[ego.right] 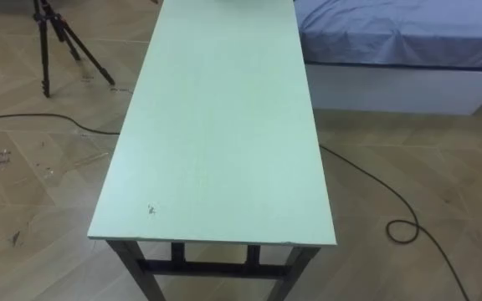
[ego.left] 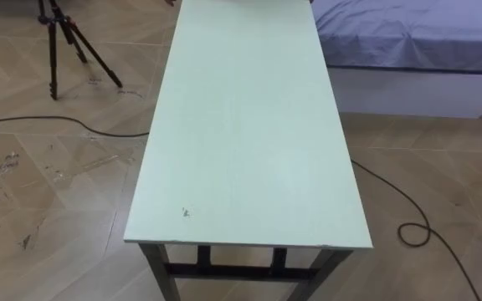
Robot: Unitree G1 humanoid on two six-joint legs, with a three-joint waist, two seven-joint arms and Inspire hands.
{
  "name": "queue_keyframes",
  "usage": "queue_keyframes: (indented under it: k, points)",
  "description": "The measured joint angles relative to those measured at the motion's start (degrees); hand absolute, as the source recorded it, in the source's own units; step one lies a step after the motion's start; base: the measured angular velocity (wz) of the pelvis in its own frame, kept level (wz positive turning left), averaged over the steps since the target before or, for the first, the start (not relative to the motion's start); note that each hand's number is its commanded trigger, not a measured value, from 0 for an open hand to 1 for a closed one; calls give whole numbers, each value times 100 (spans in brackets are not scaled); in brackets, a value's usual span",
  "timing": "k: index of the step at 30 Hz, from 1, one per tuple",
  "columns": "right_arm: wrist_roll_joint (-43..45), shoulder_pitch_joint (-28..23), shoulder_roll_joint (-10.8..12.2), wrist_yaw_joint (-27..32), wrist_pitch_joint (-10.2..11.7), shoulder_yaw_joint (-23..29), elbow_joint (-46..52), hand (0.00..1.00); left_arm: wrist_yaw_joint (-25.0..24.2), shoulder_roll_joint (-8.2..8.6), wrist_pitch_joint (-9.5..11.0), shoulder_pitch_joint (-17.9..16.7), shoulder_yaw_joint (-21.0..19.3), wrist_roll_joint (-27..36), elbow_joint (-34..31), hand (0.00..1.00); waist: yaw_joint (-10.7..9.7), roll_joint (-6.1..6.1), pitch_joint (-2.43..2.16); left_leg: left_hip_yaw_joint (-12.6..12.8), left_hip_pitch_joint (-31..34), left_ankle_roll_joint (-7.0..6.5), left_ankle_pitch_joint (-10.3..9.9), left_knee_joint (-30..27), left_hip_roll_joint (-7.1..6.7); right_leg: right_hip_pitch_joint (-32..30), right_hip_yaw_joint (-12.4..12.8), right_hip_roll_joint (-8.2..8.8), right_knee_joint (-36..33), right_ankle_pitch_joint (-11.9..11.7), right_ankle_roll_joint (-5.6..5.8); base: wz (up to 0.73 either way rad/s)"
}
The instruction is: Move table with human
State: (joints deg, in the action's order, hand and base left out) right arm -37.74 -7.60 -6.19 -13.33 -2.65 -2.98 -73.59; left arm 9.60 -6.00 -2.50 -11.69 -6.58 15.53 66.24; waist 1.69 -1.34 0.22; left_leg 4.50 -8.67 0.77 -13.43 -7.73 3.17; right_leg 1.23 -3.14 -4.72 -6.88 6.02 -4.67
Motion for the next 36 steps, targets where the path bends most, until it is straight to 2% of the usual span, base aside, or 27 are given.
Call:
queue_keyframes:
  k: [11,16,21,25,27,32,36]
  points:
    - [-1,2,0,5,-2,-2,-3,0,84,8,-6,-25,4,-1,-46,0,-2,1,-5,-3,8,0,0,0,0,-3,-1,0,2,0,0,0]
    - [-27,0,0,3,-67,0,-8,0,-37,4,-14,-28,-11,92,-54,0,5,5,-4,-10,11,0,0,0,-2,-2,-7,1,6,0,0,0]
    - [-58,-8,-13,-30,-114,47,22,0,-443,-29,-135,-7,-11,1052,-86,0,11,26,-10,9,12,0,0,-2,-2,-4,-1,1,4,0,0,0]
    - [-50,-13,-36,-93,-116,114,40,0,-824,-36,-145,24,-14,1474,-84,0,20,70,-8,14,20,0,0,-2,-2,2,-6,2,-4,0,0,0]
    - [-46,-26,-75,-173,-121,109,67,0,-1057,-29,-213,34,32,1682,-91,0,15,106,-9,14,42,0,0,-3,-2,-3,-12,5,-9,3,3,0]
    - [-69,-270,-120,-256,-225,97,716,0,-1464,-29,-255,95,365,2284,-162,0,15,156,-9,-2,112,0,0,-35,-3,-32,-20,8,-25,9,-1,0]
    - [-62,-425,-144,-336,-225,5,1382,0,-1665,-50,-345,106,661,2586,-567,0,-15,160,-28,4,185,0,0,-103,-10,-108,-36,22,-69,12,-6,1]
